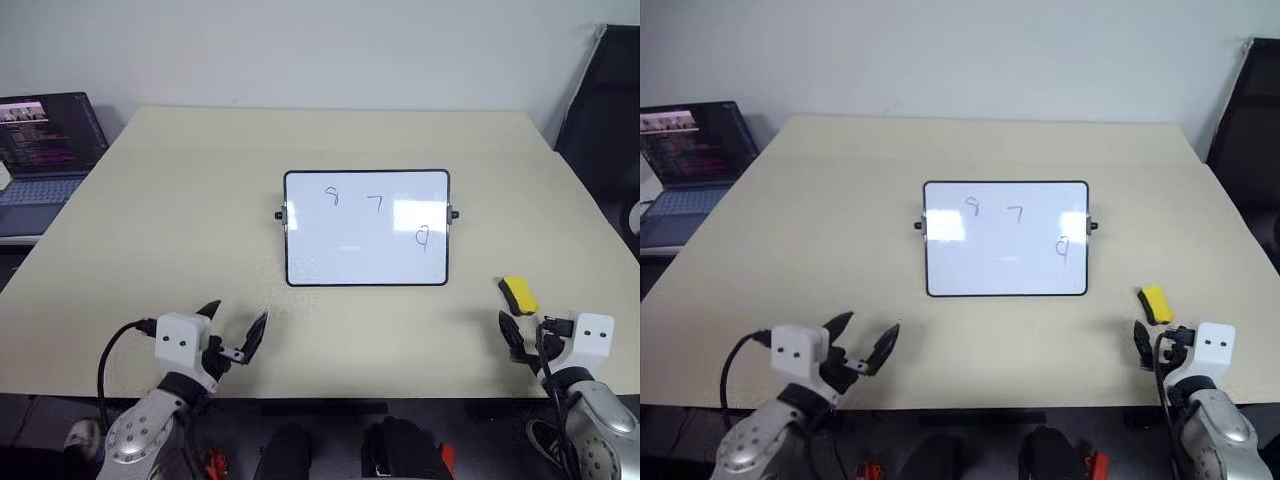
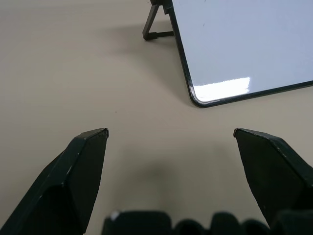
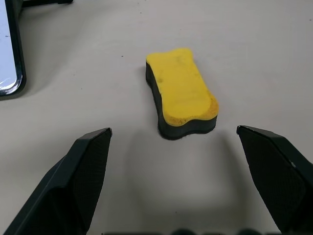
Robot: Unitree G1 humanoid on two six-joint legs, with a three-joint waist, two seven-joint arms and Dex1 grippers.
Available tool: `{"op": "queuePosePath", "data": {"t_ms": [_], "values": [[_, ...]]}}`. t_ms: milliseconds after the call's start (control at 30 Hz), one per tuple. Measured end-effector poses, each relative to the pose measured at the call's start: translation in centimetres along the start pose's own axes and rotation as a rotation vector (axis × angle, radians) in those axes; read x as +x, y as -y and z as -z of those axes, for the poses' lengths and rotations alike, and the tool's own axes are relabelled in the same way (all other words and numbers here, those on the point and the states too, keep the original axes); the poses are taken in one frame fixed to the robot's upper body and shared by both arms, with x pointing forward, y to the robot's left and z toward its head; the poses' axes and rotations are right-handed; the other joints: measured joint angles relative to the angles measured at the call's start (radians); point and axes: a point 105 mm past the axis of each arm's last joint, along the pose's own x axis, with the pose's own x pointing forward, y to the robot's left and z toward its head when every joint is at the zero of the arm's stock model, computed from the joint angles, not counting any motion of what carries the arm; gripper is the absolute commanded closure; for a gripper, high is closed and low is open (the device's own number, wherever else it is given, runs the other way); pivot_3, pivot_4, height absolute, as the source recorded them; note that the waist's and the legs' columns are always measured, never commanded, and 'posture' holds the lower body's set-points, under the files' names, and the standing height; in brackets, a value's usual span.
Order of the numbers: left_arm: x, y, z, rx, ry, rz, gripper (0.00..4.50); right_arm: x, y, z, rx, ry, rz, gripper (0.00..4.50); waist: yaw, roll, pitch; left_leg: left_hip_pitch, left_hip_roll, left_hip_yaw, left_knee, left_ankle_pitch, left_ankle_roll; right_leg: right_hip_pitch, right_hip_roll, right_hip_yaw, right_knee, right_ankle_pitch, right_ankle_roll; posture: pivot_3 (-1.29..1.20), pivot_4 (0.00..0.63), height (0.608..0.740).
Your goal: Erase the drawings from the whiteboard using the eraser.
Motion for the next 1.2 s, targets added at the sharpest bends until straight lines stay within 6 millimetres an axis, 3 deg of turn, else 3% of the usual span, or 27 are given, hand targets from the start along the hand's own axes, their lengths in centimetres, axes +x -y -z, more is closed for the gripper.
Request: {"op": "queuePosePath", "data": {"t_ms": [367, 667, 933, 1200], "values": [[0.2, 0.1, -0.5, -0.002, 0.019, -0.010, 0.00, 0.6, -0.4, 0.1, 0.009, -0.003, -0.004, 0.01, 0.000, 0.001, 0.000, 0.000, 0.000, 0.000, -0.001, 0.000, 0.000, 0.000, 0.000, 0.000, 0.000, 0.000, 0.000, 0.00, 0.150, 0.740], [2.0, 0.6, -1.6, -0.003, 0.082, 0.018, 0.00, 1.2, 0.7, 0.0, 0.008, 0.015, 0.024, 0.01, 0.000, 0.002, 0.001, 0.000, -0.002, 0.001, 0.000, 0.000, 0.000, 0.000, 0.001, 0.000, 0.000, 0.000, 0.000, 0.00, 0.150, 0.740], [3.2, 1.9, -1.8, -0.029, 0.108, 0.048, 0.00, 1.3, 1.3, 0.1, 0.001, 0.029, 0.041, 0.01, 0.000, 0.002, 0.001, 0.000, -0.002, 0.001, 0.000, 0.000, 0.000, 0.000, 0.002, 0.000, 0.000, 0.002, 0.003, 0.00, 0.150, 0.740], [3.2, 2.0, -1.2, -0.037, 0.091, 0.048, 0.00, 1.3, 1.3, 0.0, 0.000, 0.033, 0.046, 0.01, 0.000, 0.002, 0.001, 0.000, -0.002, 0.001, 0.000, 0.000, 0.000, 0.000, 0.002, 0.000, 0.000, 0.001, 0.001, 0.00, 0.150, 0.740]]}}
